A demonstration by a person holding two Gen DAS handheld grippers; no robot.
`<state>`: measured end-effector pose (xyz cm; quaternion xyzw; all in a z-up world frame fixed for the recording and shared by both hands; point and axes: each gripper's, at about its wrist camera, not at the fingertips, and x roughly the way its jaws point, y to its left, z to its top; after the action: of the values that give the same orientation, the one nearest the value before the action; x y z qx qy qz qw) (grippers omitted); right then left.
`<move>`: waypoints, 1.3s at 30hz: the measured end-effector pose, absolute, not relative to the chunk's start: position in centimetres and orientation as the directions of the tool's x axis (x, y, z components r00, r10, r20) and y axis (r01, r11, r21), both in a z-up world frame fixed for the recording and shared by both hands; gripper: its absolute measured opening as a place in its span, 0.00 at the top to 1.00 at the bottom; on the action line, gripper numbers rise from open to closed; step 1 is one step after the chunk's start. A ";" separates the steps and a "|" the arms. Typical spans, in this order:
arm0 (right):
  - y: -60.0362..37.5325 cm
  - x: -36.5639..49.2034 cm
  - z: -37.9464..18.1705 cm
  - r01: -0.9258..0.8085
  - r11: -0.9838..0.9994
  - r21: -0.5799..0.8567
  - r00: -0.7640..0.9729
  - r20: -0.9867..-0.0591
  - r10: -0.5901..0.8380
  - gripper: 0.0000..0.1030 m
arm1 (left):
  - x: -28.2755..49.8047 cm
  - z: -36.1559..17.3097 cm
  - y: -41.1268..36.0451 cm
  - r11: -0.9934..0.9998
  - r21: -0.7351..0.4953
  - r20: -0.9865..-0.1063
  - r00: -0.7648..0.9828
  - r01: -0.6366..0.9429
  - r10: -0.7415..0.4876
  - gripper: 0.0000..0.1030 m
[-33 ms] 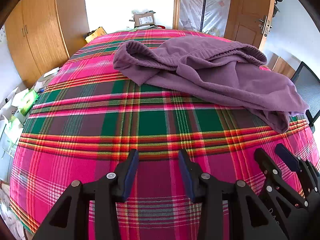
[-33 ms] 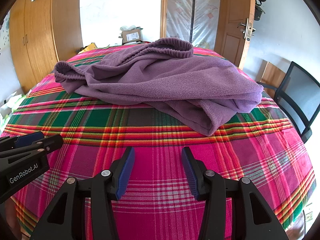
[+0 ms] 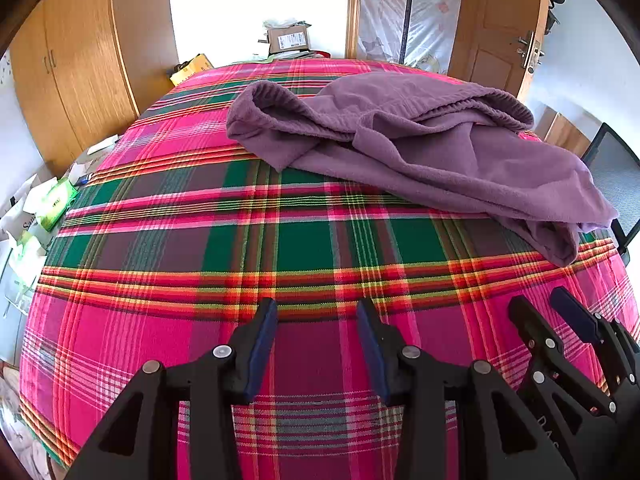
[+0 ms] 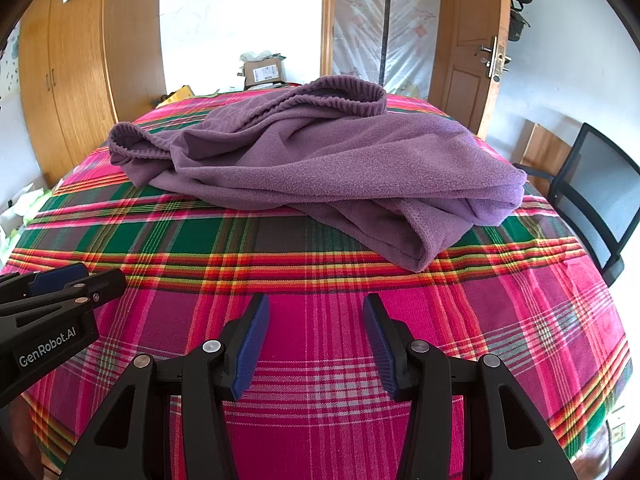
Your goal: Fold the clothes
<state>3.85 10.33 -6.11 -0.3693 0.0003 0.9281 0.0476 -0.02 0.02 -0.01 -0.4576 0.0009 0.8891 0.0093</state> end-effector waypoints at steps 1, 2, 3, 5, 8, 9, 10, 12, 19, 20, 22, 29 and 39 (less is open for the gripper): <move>10.3 3.8 -6.1 -0.088 -0.995 -0.034 -0.723 -0.685 0.088 0.51 | 0.0 0.0 0.1 -1.000 0.000 -0.811 -0.585 -0.018 0.011 0.60; 10.3 3.8 -6.1 -0.088 -0.996 -0.034 -0.723 -0.685 0.087 0.51 | 0.0 0.0 0.1 -1.000 0.005 -0.809 -0.588 -0.018 0.007 0.60; 10.3 3.8 -6.1 -0.088 -0.996 -0.033 -0.723 -0.685 0.087 0.51 | 0.0 0.0 0.2 -1.000 0.004 -0.809 -0.587 -0.018 0.007 0.60; 10.3 3.8 -6.1 -0.088 -0.996 -0.033 -0.724 -0.684 0.086 0.51 | -0.1 0.0 0.2 -1.000 0.001 -0.814 -0.581 -0.021 0.012 0.60; 10.3 3.8 -6.1 -0.088 -0.996 -0.031 -0.725 -0.684 0.085 0.51 | 0.3 0.1 0.2 -1.000 0.002 -0.813 -0.582 -0.022 0.011 0.60; 10.3 3.8 -6.1 -0.088 -0.996 -0.031 -0.725 -0.684 0.085 0.51 | 0.2 0.0 0.1 -1.000 0.002 -0.813 -0.582 -0.022 0.011 0.59; 10.3 3.8 -6.1 -0.087 -0.996 -0.031 -0.725 -0.683 0.085 0.51 | 0.2 0.0 0.1 -1.000 0.002 -0.813 -0.582 -0.022 0.011 0.59; 10.3 3.8 -6.1 -0.087 -0.996 -0.030 -0.726 -0.683 0.085 0.51 | 0.3 0.0 0.0 -1.000 0.001 -0.813 -0.583 -0.023 0.012 0.59; 10.4 4.1 -6.1 -0.087 -0.996 -0.031 -0.726 -0.682 0.084 0.51 | 0.3 0.0 0.2 -1.000 -0.001 -0.810 -0.586 -0.019 0.012 0.59; 10.4 4.1 -6.1 -0.087 -0.996 -0.030 -0.727 -0.682 0.084 0.51 | 0.3 0.0 0.3 -1.000 -0.001 -0.810 -0.586 -0.019 0.012 0.59; 10.4 4.1 -6.0 -0.086 -0.996 -0.030 -0.727 -0.681 0.084 0.51 | 0.3 0.0 0.2 -1.000 -0.002 -0.809 -0.587 -0.018 0.012 0.59; 10.5 4.0 -6.0 -0.082 -0.996 -0.028 -0.729 -0.680 0.079 0.51 | 0.4 0.1 0.3 -1.000 -0.004 -0.807 -0.590 -0.015 0.012 0.59; 10.9 4.2 -6.2 -0.064 -0.998 -0.009 -0.734 -0.677 0.053 0.51 | 0.6 0.0 0.4 -1.000 -0.006 -0.800 -0.599 -0.017 0.015 0.59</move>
<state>4.25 10.89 -6.18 -0.3630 0.0077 0.9312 0.0316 0.63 0.38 0.00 -0.4475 0.0010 0.8943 0.0090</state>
